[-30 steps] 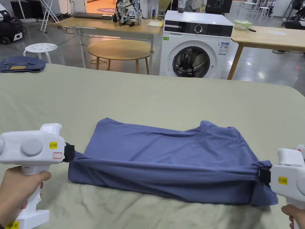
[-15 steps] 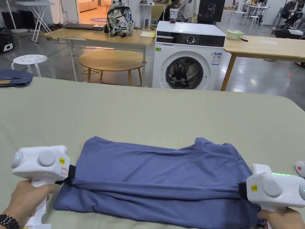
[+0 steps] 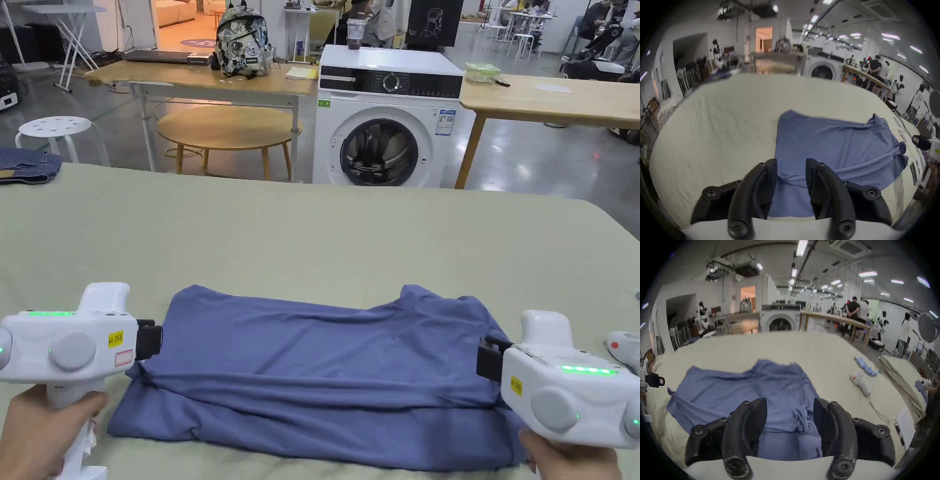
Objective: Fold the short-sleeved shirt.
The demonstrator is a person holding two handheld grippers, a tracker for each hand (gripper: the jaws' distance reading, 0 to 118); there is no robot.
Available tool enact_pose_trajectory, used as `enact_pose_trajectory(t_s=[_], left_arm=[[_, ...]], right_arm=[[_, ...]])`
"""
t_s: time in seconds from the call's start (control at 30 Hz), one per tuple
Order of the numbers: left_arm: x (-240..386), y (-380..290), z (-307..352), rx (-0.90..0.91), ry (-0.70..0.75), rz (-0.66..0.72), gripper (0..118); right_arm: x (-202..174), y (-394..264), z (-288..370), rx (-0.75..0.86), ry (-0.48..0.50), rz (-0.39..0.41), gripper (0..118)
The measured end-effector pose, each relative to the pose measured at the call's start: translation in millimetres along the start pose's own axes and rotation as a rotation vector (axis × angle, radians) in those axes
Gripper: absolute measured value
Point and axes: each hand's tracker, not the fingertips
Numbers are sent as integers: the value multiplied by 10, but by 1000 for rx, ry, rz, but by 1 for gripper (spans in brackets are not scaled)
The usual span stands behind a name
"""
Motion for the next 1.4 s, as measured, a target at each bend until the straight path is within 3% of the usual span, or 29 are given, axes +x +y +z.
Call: enact_pose_trajectory(t_s=[0.1,0.13,0.2,0.27,0.3,0.33,0.5,0.6,1.0,1.03,1.2,1.4], left_arm=[[150,-115,343,166,27,-37,33],[184,-161,431,202,32,-37,31],[271,-229,608,255,47,-46,14],[287,-296,694,313,62,-90,2],[319,-329,770,335,64,-104,0],[339,-360,841,352,59,-112,0],[403,-503,1090,367,60,-113,0],[285,-512,1027,285,70,-63,0],[-497,-211,-370,-303,-12,74,0],[-523,-204,-469,-344,-14,74,3],[-332,-301,-584,-493,36,60,46],[-208,-472,-687,-577,65,39,50]], right_arm=[[-190,43,441,126,0,-16,57],[-243,33,550,165,-4,-24,47],[-319,15,715,217,2,-21,23],[-373,7,846,226,27,-20,18],[-397,1,912,239,45,-31,1],[-418,-4,971,245,49,-31,0],[-542,-50,1175,295,37,-19,0],[-543,-82,1225,295,49,-22,0],[-466,-255,1021,188,47,-1,0],[-440,-264,999,180,48,-3,0],[-386,-322,916,142,35,5,0],[-344,-384,826,85,31,17,0]])
